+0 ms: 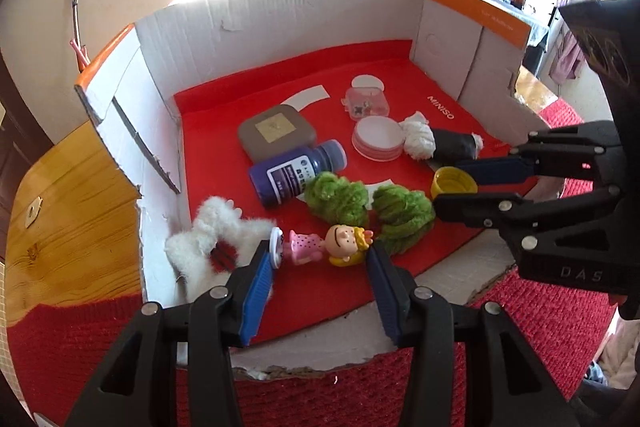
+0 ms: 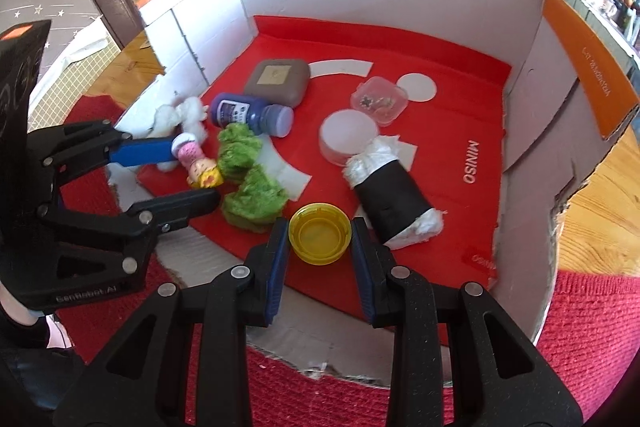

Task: Organize objects
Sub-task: 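Open the left tool on the mat while the right tool releases the yellow cap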

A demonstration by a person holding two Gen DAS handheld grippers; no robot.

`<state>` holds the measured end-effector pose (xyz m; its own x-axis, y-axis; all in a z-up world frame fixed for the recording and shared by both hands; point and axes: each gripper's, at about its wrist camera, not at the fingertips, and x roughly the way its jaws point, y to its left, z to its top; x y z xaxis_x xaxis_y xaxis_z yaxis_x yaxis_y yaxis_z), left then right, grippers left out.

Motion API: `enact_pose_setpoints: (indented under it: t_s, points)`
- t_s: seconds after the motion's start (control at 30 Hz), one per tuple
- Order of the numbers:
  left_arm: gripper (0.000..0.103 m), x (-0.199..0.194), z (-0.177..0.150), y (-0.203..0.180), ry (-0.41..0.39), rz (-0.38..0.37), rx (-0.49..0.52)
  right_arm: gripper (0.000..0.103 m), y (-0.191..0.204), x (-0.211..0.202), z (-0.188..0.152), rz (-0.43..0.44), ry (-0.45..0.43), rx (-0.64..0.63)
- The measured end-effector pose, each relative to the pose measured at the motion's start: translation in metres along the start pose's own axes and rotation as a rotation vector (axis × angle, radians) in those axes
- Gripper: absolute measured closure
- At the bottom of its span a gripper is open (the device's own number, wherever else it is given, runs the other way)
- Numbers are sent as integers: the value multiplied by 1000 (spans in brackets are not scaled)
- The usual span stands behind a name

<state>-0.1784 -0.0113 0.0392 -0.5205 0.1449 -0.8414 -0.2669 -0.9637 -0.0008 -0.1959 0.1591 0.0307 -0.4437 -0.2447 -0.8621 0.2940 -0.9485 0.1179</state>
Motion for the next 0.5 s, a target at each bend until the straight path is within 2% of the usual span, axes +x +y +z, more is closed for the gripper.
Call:
enact_pose_setpoints:
  t_s: [0.13, 0.5]
  points:
    - [54, 6, 3, 4, 12, -30, -24, 74, -4, 2, 0, 2, 5, 6]
    - [53, 10, 6, 5, -9, -44, -48, 74, -7, -1, -3, -1, -13, 13]
